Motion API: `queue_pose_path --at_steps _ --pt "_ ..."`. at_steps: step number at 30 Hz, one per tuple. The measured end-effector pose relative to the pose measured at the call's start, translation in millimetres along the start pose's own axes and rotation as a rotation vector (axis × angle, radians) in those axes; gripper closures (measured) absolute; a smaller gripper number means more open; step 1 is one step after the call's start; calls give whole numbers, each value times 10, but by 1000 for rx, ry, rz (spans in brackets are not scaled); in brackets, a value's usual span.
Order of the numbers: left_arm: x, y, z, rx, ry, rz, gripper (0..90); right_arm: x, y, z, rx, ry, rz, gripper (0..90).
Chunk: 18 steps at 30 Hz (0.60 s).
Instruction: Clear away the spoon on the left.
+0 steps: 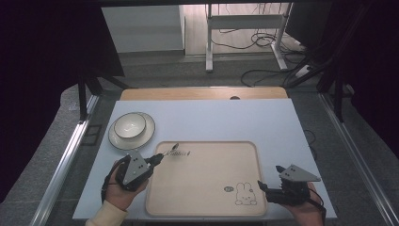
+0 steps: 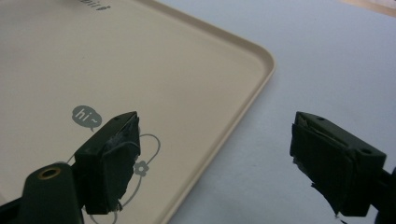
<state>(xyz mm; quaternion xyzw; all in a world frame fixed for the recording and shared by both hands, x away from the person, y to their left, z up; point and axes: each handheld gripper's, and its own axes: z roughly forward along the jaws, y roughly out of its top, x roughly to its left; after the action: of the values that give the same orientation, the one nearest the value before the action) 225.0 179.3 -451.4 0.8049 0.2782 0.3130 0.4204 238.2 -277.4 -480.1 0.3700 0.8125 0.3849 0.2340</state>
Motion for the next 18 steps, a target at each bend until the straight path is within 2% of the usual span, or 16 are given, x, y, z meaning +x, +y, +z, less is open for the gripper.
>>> queue_pose_path --at_steps 8,18 --pt "-78 -19 64 29 -10 24 897 3 1 -1 0 1 0 165" --pt "-111 -28 89 41 -16 28 897 0 0 0 1 2 1 165"
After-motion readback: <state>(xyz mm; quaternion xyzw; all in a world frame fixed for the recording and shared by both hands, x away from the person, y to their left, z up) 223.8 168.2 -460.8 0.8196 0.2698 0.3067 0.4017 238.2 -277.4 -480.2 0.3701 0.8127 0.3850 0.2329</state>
